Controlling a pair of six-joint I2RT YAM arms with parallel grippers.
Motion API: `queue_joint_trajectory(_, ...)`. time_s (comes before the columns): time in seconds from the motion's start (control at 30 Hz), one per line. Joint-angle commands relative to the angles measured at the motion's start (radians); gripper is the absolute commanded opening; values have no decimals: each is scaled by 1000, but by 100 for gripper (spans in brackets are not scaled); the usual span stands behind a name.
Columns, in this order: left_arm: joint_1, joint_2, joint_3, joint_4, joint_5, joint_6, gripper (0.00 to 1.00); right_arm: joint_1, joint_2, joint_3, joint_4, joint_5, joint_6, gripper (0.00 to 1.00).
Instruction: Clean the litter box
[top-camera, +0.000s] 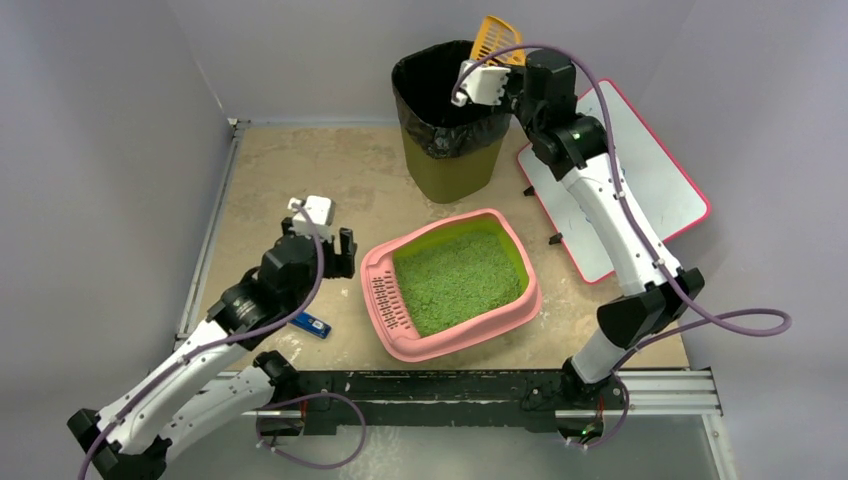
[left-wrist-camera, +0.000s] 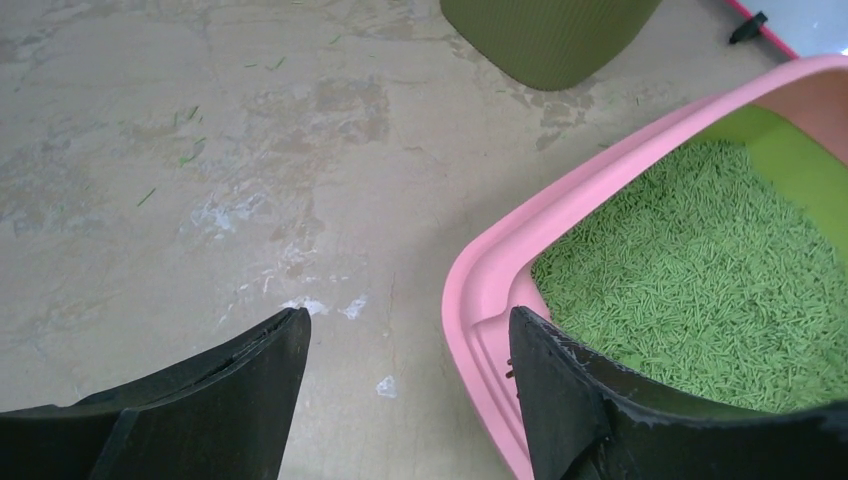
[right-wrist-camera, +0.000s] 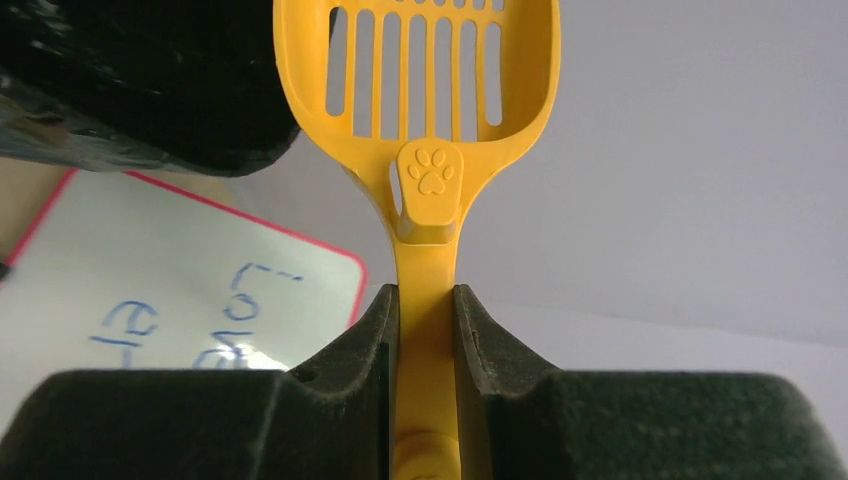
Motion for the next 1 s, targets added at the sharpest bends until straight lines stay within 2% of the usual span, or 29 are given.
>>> queue_joint_trajectory(0.0, 0, 107, 89, 111, 101, 145, 70, 8, -72, 4, -25, 47, 370, 0)
queue_joint_trajectory(0.23, 0, 272, 115, 222, 286, 242, 66, 6, -232, -93, -37, -1, 714, 0)
queue_joint_trajectory(0.4, -1, 387, 114, 309, 325, 244, 65, 8, -418, -307, 65, -44, 955, 0)
queue_joint_trajectory(0.5, 0, 435, 127, 323, 340, 207, 65, 6, -525, -423, 100, -30, 1192, 0)
queue_joint_trajectory(0.6, 0, 464, 118, 342, 320, 159, 66, 7, -604, -505, 56, -67, 1411, 0)
queue_joint_trajectory(0.73, 0, 497, 138, 280, 228, 75, 67, 8, -681, -576, -42, -95, 1643, 0)
queue_joint_trajectory(0.97, -1, 423, 81, 221, 99, -34, 69, 15, -737, -755, -113, -270, 1909, 0)
